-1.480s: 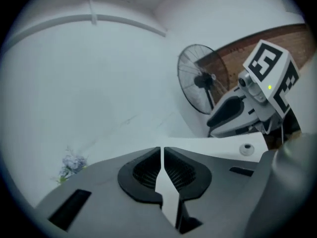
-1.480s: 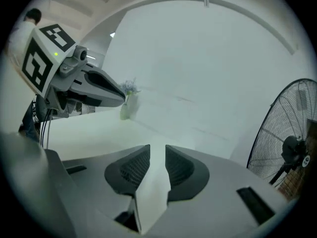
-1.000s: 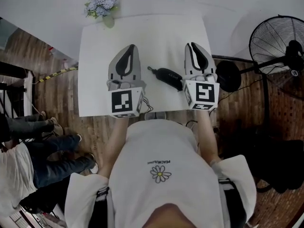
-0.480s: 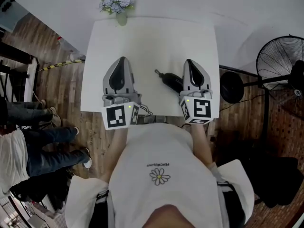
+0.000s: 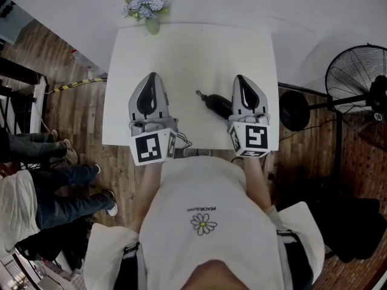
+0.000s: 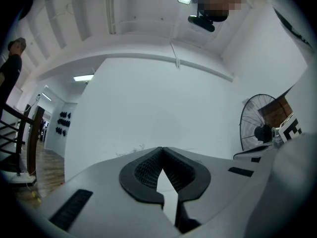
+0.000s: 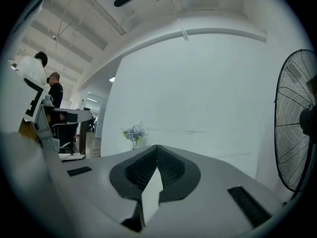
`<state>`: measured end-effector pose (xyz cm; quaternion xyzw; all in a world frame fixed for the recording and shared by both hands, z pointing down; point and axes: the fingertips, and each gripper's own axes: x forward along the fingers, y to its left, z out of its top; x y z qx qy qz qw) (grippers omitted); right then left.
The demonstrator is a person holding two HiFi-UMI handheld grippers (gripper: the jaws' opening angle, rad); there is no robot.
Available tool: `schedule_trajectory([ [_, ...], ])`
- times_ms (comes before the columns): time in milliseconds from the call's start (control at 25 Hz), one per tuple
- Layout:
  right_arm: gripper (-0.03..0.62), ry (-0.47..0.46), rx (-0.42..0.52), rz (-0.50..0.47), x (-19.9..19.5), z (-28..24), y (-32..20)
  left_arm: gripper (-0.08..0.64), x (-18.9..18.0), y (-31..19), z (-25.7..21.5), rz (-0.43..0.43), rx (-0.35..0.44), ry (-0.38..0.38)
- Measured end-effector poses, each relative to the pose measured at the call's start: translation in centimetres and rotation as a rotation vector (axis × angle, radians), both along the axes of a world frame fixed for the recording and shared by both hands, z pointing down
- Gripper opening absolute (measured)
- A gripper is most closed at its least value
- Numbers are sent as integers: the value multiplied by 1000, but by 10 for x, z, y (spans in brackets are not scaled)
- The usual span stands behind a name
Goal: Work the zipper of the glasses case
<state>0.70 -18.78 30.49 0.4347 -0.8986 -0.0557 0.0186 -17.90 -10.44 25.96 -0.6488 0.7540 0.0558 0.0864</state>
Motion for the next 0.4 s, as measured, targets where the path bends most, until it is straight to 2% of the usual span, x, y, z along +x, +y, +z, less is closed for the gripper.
schedule_trajectory([
  [400, 8, 15, -6, 17, 5, 6, -10, 15, 0, -11, 3, 3, -8, -13],
])
